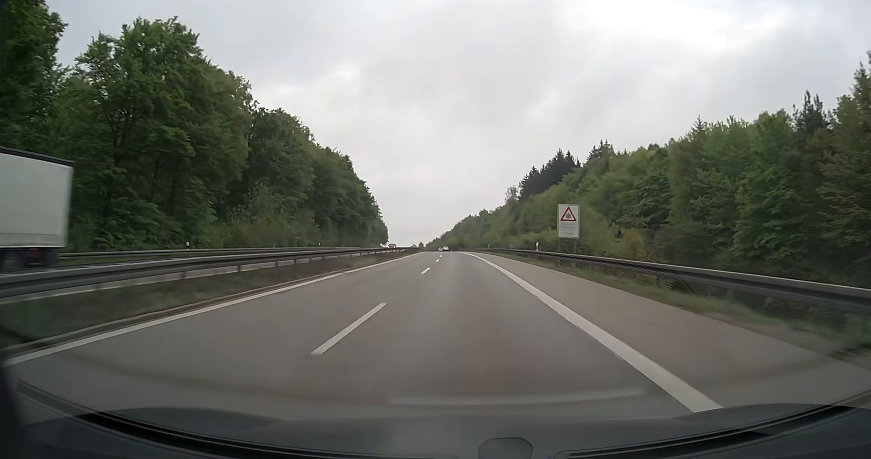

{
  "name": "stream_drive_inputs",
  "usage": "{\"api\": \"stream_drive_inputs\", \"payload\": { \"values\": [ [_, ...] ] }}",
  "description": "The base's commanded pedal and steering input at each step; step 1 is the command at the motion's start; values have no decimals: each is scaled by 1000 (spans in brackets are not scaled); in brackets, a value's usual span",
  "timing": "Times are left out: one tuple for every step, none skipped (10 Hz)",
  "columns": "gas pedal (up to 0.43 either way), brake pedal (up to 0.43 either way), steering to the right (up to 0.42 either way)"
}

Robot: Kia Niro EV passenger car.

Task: Follow the waypoints while adhering to traffic rules and regulations

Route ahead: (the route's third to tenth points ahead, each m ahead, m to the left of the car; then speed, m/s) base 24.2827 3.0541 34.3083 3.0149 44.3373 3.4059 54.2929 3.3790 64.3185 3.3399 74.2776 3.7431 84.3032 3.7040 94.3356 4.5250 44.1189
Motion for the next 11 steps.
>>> {"api": "stream_drive_inputs", "payload": {
  "values": [
    [520,0,-9],
    [500,0,-9],
    [500,0,-8],
    [500,0,-8],
    [500,0,-8],
    [488,0,-8],
    [488,0,-8],
    [480,0,-7],
    [480,0,-7],
    [480,0,-6],
    [480,0,-6]
  ]
}}
